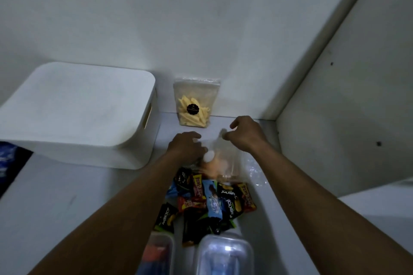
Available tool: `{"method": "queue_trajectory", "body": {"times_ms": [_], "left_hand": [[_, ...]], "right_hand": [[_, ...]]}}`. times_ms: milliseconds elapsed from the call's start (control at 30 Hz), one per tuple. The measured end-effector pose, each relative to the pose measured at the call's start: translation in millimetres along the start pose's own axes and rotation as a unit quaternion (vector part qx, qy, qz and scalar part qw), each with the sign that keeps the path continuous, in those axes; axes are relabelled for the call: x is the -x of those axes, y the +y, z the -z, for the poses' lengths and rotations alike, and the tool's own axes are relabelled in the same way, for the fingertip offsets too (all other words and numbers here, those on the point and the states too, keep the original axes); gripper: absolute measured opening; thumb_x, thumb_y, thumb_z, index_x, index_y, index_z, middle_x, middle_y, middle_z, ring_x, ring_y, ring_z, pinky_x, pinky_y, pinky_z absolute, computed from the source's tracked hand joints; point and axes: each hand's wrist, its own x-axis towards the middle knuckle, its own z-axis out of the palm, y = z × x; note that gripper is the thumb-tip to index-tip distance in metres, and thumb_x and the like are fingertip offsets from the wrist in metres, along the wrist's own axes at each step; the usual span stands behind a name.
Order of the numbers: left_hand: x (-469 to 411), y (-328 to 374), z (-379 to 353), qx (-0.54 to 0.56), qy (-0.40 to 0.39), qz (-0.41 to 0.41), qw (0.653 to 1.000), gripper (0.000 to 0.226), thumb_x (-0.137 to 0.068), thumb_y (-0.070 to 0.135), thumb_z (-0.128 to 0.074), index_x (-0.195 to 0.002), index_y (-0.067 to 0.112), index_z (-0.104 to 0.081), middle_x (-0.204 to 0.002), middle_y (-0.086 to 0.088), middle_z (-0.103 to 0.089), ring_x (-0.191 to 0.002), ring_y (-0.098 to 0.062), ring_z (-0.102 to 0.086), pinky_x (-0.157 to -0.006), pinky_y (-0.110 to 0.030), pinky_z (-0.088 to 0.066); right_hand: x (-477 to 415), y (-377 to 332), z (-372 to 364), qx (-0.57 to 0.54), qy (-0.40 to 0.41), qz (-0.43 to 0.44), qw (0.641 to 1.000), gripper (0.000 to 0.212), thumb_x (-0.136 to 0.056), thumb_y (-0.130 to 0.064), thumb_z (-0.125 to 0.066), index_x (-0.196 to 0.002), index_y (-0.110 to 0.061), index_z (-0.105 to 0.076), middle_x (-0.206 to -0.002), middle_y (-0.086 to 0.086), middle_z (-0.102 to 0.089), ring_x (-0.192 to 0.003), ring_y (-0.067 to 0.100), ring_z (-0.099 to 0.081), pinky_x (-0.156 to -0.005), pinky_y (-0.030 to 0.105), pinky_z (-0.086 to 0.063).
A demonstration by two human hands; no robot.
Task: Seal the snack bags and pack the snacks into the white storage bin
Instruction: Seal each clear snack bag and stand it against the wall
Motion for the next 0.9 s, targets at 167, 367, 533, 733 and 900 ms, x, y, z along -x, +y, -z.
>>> {"method": "queue_trajectory", "body": {"times_ms": [167,367,533,733,900], "left_hand": [[9,-10,-12,-0.077,-0.007,-0.036,0.996,0.041,-0.087,0.024,-0.068,-0.127,0.015,-0.064,-0.133,-0.01,-0.061,-0.122,-0.03,-0.055,-0.101,-0.041,-0.048],[15,-15,-20,-0.044,0.02,-0.059,0.997,0.036,-0.089,0.018,-0.065,-0.125,0.012,-0.065,-0.124,-0.012,-0.065,-0.11,-0.032,-0.061,-0.092,-0.039,-0.052],[32,-10,-7,-0.029,-0.011,-0.122,0.992,0.03,-0.095,0.009,-0.052,-0.122,0.003,-0.064,-0.12,-0.017,-0.065,-0.109,-0.038,-0.061,-0.09,-0.045,-0.052],[73,-12,41,0.063,-0.008,-0.184,0.981,0.055,-0.068,0.032,-0.068,-0.121,0.018,-0.068,-0.11,0.007,-0.07,-0.096,-0.013,-0.067,-0.076,-0.012,-0.051],[105,13,95,0.134,0.052,-0.191,0.971,0.029,-0.072,0.026,-0.076,-0.102,0.026,-0.077,-0.094,0.007,-0.077,-0.087,-0.011,-0.071,-0.082,-0.033,-0.057]], "right_hand": [[14,14,-12,0.03,-0.025,-0.02,0.999,0.051,-0.087,-0.03,-0.072,-0.128,-0.007,-0.051,-0.129,0.013,-0.057,-0.116,0.028,-0.056,-0.089,0.034,-0.048],[15,13,-17,-0.084,-0.031,-0.044,0.995,0.031,-0.088,-0.004,-0.057,-0.118,-0.011,-0.063,-0.107,0.014,-0.065,-0.091,0.028,-0.067,-0.068,0.036,-0.06],[28,-8,-5,-0.31,-0.089,-0.068,0.944,0.024,-0.092,0.005,-0.05,-0.105,-0.004,-0.068,-0.084,0.015,-0.063,-0.065,0.022,-0.063,-0.063,0.035,-0.062],[52,-58,13,-0.425,-0.106,-0.041,0.898,0.012,-0.086,0.01,-0.062,-0.095,0.011,-0.07,-0.089,0.02,-0.066,-0.078,0.027,-0.069,-0.067,0.031,-0.063],[81,-93,50,-0.456,-0.066,-0.018,0.887,0.007,-0.085,0.011,-0.065,-0.089,0.011,-0.07,-0.087,0.025,-0.07,-0.078,0.033,-0.073,-0.073,0.032,-0.063]]}}
